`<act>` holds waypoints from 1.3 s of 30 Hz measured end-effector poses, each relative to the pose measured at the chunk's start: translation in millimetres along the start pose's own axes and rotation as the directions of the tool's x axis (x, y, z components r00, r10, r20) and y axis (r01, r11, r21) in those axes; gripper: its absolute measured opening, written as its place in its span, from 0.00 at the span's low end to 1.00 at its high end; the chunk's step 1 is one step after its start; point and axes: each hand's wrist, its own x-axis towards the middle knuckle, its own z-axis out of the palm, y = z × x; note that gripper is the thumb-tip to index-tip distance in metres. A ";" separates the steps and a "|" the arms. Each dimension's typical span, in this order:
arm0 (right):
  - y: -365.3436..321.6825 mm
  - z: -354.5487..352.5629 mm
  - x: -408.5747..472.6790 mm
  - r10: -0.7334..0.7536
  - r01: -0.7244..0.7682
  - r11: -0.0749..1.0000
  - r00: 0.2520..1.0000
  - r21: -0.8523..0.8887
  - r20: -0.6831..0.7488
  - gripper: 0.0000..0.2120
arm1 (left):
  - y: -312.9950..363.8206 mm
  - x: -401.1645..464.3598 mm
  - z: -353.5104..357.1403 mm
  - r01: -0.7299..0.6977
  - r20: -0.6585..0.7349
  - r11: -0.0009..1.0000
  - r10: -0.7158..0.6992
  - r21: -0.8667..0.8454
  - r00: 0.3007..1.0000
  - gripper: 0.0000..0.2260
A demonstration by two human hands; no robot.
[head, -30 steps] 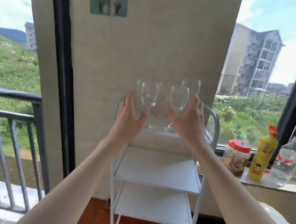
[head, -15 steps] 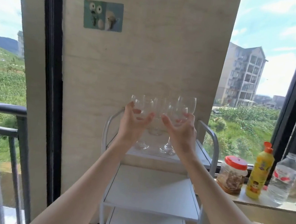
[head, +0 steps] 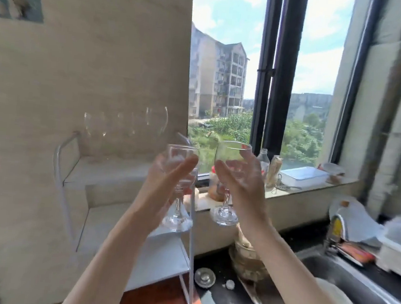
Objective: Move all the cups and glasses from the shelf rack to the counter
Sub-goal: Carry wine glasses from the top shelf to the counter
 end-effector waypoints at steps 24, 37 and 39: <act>-147.6 -617.5 -244.5 -0.007 -0.279 0.885 0.791 -0.372 -0.612 0.27 | -27.4 -183.9 612.9 0.313 0.697 0.914 -0.048 -0.258 0.716 0.27; -174.9 -882.1 -334.5 -0.114 -0.464 0.766 0.583 -0.445 -0.804 0.21 | -50.4 -271.7 929.8 0.427 0.918 0.878 0.035 -0.217 0.394 0.23; -170.4 -927.2 -328.1 -0.121 -0.488 0.754 0.556 -0.440 -0.822 0.23 | -60.9 -269.7 977.1 0.441 0.928 0.871 0.042 -0.216 0.371 0.22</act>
